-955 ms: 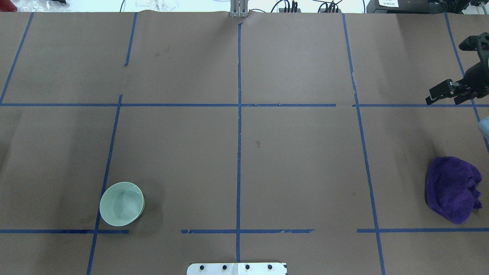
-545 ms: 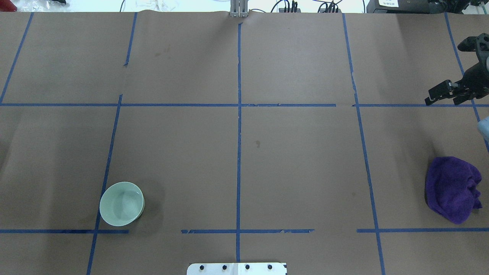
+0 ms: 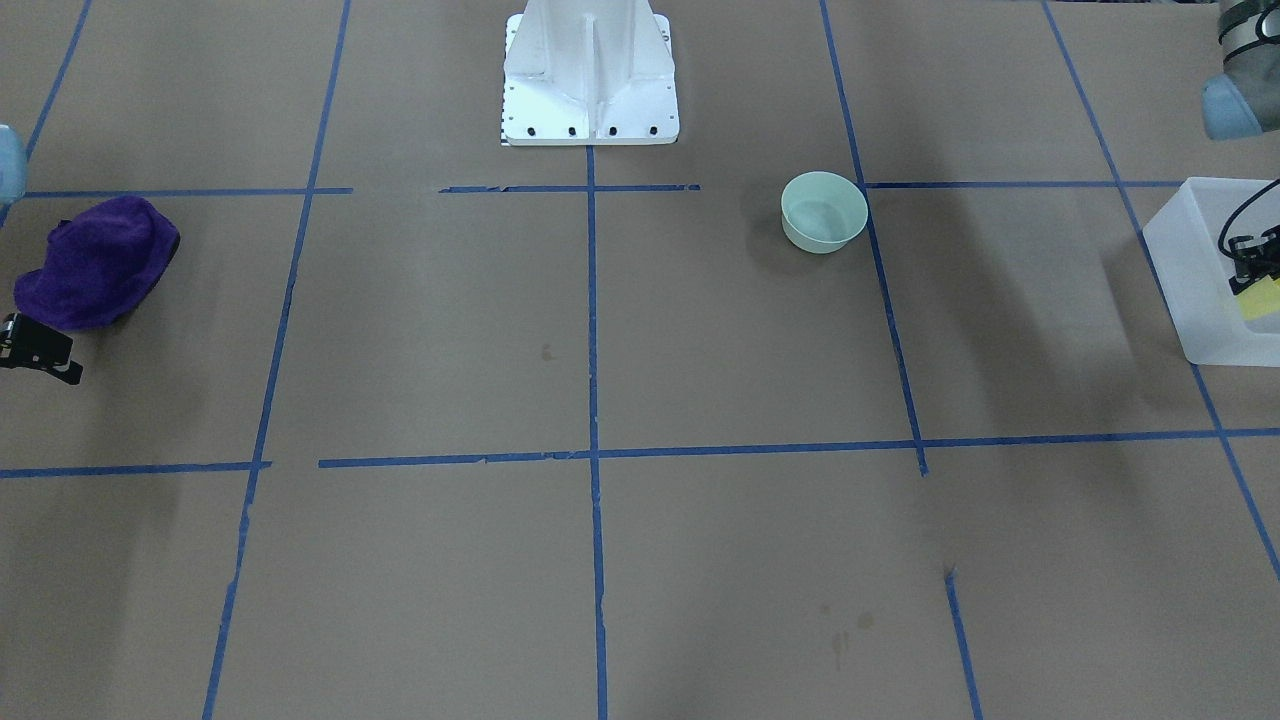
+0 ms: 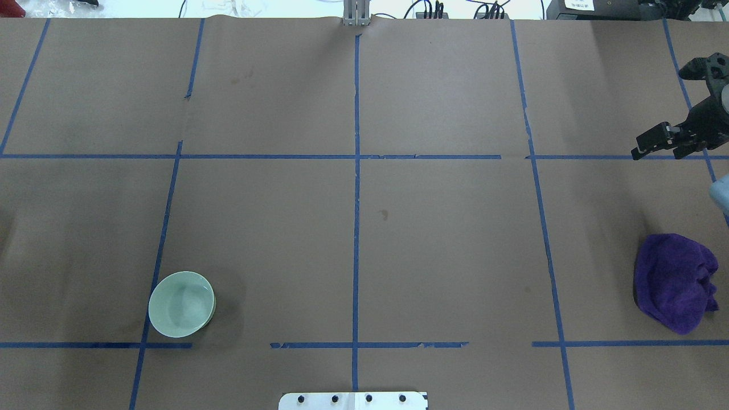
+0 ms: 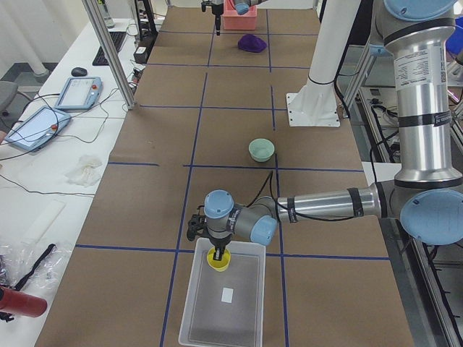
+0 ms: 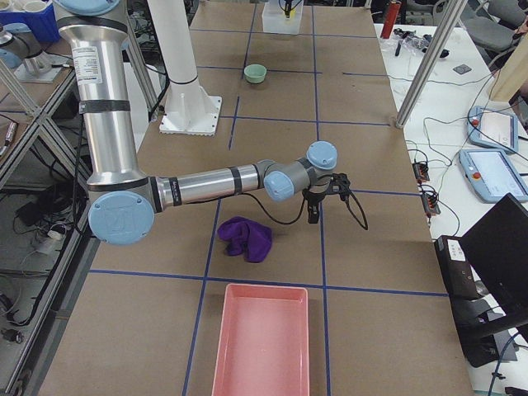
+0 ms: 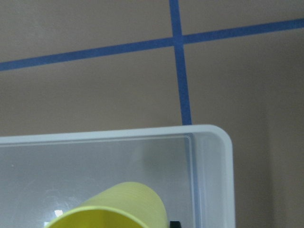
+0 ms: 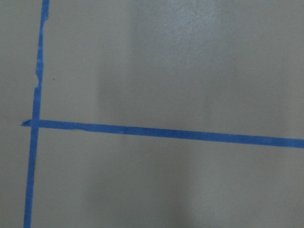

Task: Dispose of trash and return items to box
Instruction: 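Open the left gripper to drop the yellow cup into the clear bin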

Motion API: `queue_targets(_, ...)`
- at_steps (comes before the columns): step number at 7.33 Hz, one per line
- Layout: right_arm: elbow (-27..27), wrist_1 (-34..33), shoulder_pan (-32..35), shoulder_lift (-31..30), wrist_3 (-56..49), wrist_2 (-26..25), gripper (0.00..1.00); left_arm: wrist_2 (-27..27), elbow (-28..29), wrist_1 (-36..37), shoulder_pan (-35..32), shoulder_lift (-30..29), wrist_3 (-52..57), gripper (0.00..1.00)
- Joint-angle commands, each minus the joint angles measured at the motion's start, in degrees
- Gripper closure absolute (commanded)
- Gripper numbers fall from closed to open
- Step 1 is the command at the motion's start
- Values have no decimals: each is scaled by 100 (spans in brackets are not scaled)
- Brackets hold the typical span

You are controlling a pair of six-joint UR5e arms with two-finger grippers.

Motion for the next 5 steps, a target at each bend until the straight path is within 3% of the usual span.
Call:
queue_targets(1,-1,0,-2,0,0,0,0,3,6,-82,51,90,-19,100)
queue_targets(5,-1,0,-2,-9,0,0,0,3,49,-502,33,581,33,97)
